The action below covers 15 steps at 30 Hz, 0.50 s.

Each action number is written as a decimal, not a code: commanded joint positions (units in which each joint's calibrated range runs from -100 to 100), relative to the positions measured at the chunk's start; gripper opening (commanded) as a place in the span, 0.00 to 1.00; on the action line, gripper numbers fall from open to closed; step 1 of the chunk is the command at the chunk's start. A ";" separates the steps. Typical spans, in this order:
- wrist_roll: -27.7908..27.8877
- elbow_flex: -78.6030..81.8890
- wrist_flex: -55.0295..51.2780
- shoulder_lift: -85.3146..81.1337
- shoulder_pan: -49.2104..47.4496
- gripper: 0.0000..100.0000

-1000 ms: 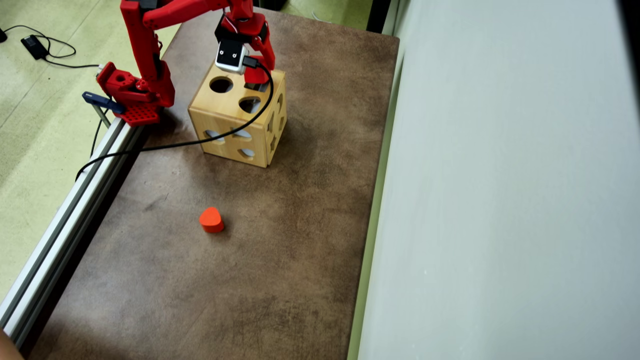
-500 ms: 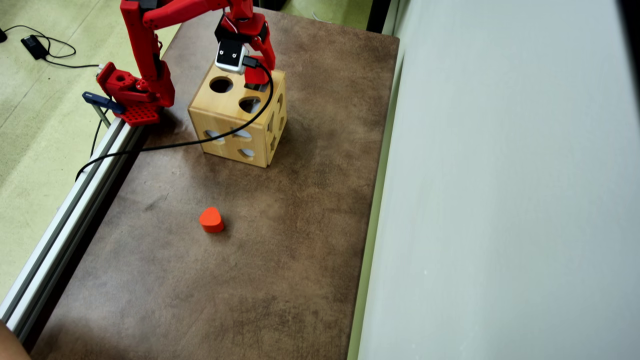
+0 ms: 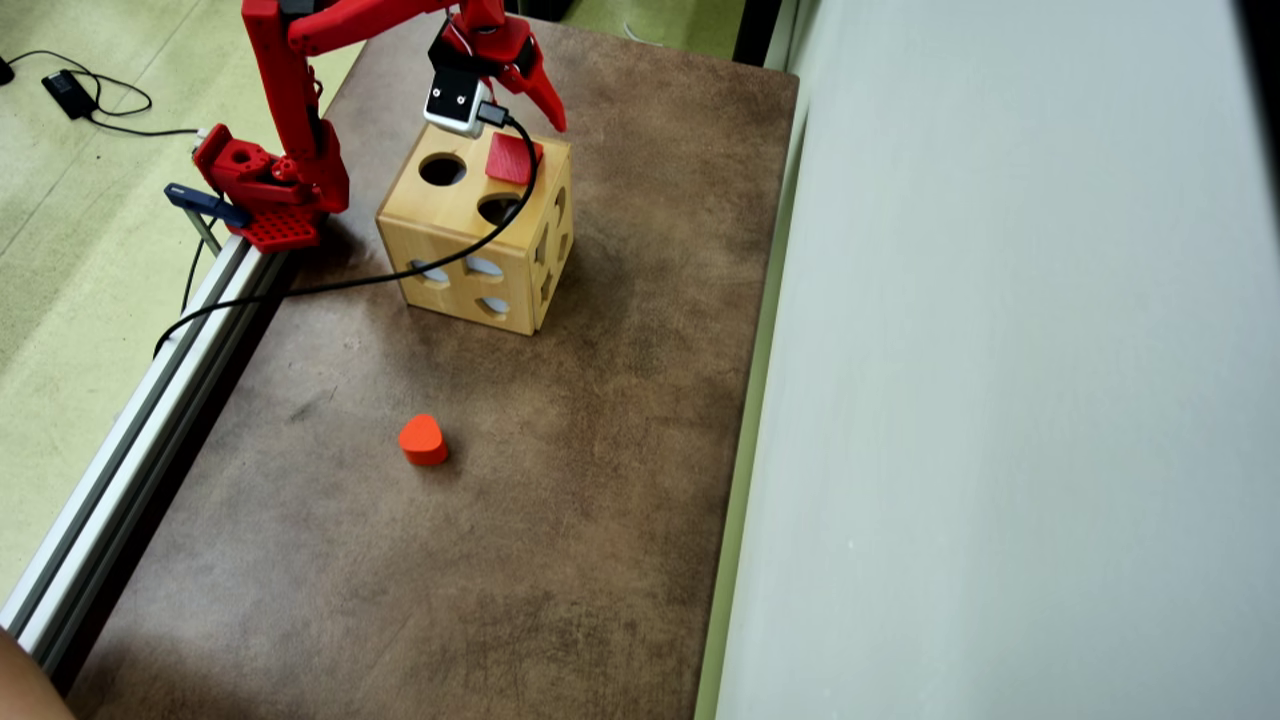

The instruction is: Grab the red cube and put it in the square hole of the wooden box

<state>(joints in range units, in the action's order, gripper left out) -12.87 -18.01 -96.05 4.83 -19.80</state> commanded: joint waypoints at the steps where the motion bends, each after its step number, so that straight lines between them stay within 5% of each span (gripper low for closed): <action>1: 0.29 -2.56 0.55 -2.92 -0.19 0.36; 15: 0.59 -2.38 7.22 0.31 0.48 0.36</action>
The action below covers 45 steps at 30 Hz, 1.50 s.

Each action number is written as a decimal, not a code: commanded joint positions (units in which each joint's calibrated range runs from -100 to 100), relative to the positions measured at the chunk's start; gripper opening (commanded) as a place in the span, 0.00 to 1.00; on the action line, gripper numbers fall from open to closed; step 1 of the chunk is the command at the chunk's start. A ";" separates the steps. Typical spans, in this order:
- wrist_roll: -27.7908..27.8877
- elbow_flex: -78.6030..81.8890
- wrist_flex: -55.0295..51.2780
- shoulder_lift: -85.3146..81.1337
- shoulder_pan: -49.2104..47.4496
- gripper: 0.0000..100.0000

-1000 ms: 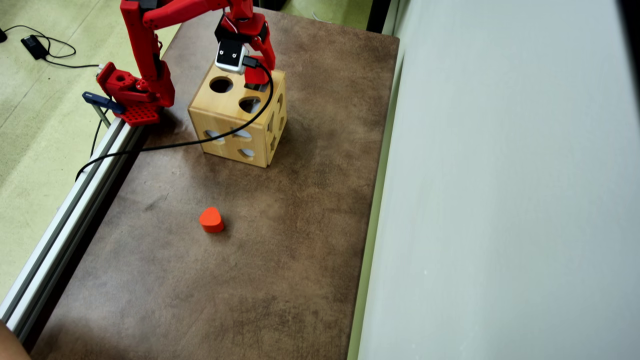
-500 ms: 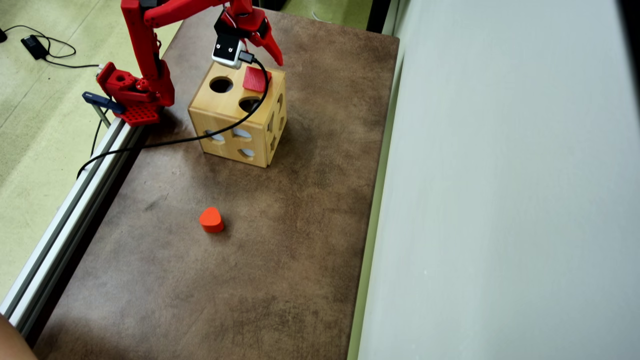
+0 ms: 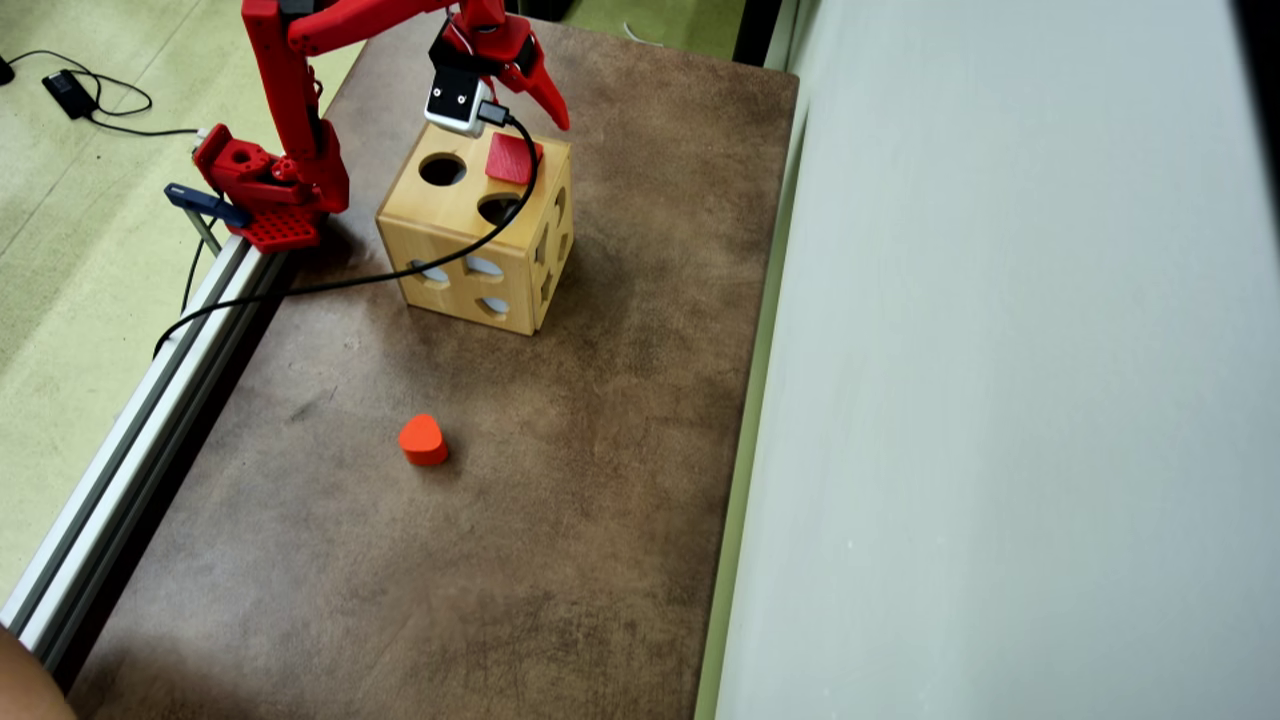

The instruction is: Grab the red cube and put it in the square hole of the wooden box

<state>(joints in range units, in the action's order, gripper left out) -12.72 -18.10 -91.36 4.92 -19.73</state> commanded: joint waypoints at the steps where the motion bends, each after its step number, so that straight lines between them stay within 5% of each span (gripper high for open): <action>1: 0.44 -2.20 2.70 0.73 0.41 0.36; 21: 9.38 2.54 -2.44 -0.20 11.33 0.35; 39: 9.77 2.36 3.35 3.79 -1.00 0.36; 45: 9.77 1.47 3.43 -11.41 -3.90 0.36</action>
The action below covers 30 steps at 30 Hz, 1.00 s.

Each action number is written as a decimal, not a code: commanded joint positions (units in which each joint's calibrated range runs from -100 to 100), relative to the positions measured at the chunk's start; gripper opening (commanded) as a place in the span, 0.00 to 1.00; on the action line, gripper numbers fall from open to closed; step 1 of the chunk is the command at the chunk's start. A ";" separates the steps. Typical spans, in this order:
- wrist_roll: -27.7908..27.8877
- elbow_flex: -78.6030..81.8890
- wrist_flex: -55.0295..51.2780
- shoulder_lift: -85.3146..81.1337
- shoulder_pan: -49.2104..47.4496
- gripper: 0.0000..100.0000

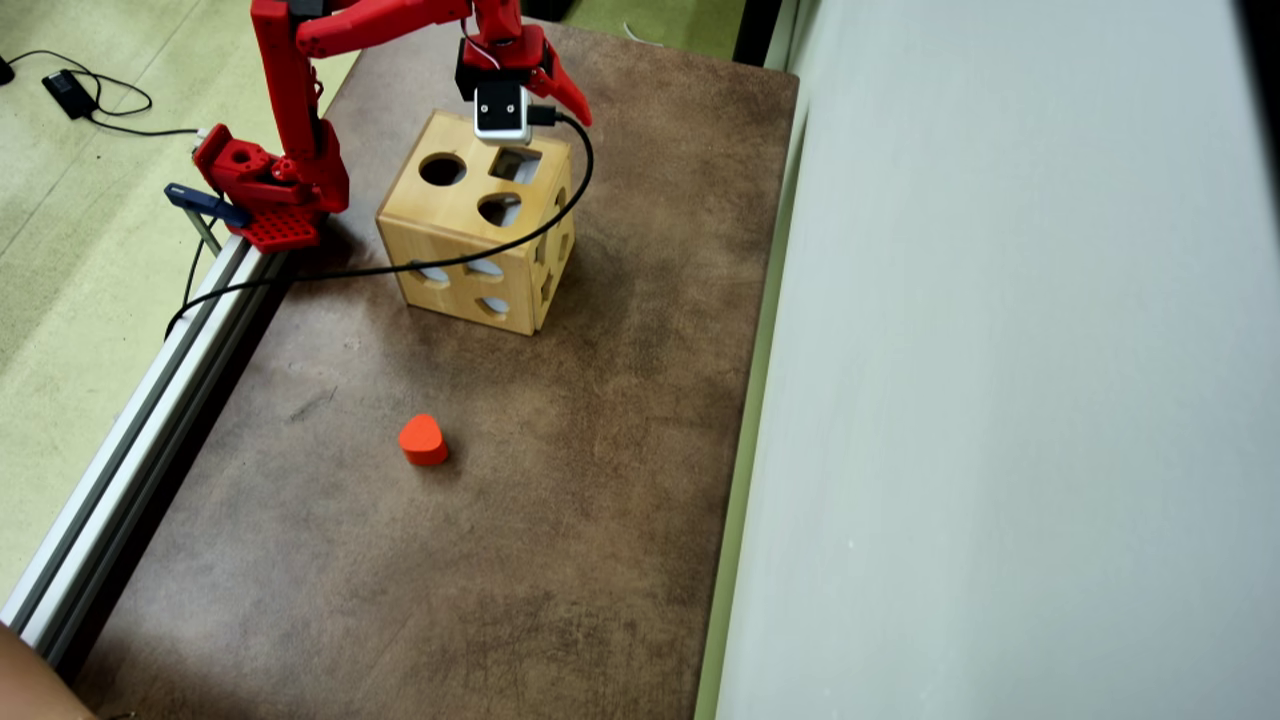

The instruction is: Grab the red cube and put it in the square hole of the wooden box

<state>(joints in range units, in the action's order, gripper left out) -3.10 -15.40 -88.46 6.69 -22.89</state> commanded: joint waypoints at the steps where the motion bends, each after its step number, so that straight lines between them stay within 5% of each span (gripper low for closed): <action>1: 0.15 -1.24 0.52 -16.84 -0.74 0.36; 13: 0.78 0.82 -10.50 -50.98 -0.07 0.36; 30: 6.40 34.45 -8.81 -90.81 0.08 0.36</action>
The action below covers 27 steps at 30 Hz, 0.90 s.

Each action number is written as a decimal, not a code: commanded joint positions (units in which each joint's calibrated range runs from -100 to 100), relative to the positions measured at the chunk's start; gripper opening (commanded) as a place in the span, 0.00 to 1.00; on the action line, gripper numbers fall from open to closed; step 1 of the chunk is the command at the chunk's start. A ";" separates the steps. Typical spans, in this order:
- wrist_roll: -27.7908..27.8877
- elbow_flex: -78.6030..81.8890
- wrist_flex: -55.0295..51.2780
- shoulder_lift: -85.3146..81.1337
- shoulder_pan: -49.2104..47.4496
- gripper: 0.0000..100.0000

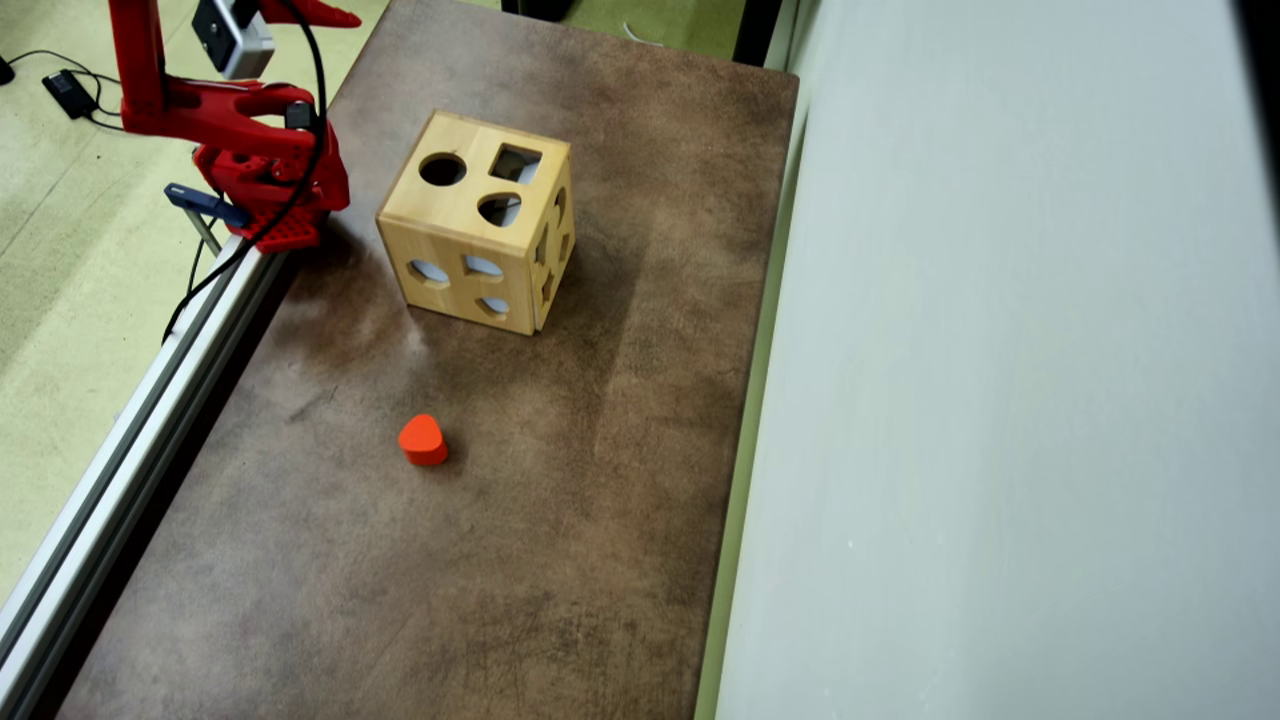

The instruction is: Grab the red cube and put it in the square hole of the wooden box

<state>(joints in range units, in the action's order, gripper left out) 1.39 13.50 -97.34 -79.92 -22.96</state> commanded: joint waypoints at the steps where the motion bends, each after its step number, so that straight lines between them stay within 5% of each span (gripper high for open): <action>1: 2.30 7.25 0.07 -6.07 0.15 0.36; 13: 2.93 8.15 -0.01 -14.65 20.51 0.36; 20: 2.93 8.15 -0.01 -14.82 23.63 0.35; 27: 2.93 8.15 -0.01 -14.82 23.63 0.16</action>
<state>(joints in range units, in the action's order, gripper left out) 3.88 21.72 -97.34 -94.92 0.40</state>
